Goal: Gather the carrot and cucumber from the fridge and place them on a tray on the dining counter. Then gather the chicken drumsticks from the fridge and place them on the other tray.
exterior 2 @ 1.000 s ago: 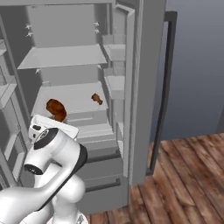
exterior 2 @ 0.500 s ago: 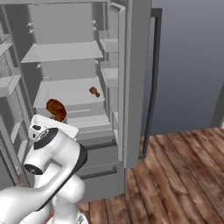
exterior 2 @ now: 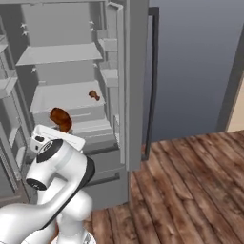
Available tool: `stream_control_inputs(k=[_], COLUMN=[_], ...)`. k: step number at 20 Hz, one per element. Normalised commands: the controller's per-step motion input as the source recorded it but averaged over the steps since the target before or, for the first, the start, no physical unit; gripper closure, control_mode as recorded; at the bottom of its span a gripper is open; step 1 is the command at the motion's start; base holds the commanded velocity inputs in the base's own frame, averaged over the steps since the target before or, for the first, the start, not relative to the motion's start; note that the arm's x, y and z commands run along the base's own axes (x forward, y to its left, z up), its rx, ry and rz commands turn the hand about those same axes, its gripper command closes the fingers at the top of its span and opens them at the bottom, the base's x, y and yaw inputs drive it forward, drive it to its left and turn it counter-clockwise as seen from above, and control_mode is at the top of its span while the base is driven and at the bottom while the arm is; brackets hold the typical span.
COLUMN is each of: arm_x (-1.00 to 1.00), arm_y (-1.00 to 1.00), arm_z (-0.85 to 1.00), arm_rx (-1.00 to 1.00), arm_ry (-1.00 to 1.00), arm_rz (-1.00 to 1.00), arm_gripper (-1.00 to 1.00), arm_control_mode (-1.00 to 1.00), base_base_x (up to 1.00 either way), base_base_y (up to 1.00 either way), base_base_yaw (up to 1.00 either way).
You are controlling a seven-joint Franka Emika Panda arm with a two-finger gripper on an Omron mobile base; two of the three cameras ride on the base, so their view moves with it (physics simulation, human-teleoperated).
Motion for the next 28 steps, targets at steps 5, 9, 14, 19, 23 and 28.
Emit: stream_control_inputs(k=[5,9,14,19,23,28], arm_x=[0.00,0.00,0.00,0.00,0.00,0.00], arm_y=[0.00,0.00,0.00,0.00,0.00,0.00], arm_z=[0.00,0.00,0.00,0.00,0.00,0.00], arm_rx=[0.00,0.00,0.00,0.00,0.00,0.00], arm_ry=[0.00,0.00,0.00,0.00,0.00,0.00], arm_rz=[0.00,0.00,0.00,0.00,0.00,0.00], arm_gripper=[1.00,1.00,1.00,1.00,1.00,1.00], arm_control_mode=[1.00,1.00,1.00,1.00,1.00,1.00], base_base_x=[-0.16,-0.14,-0.08,-0.01,0.00,0.00], base_base_y=[-0.35,-0.50,-0.52,-0.53,-0.47,-0.32], base_base_yaw=[-0.30,-0.40,-0.48,-0.49,-0.49,-0.47])
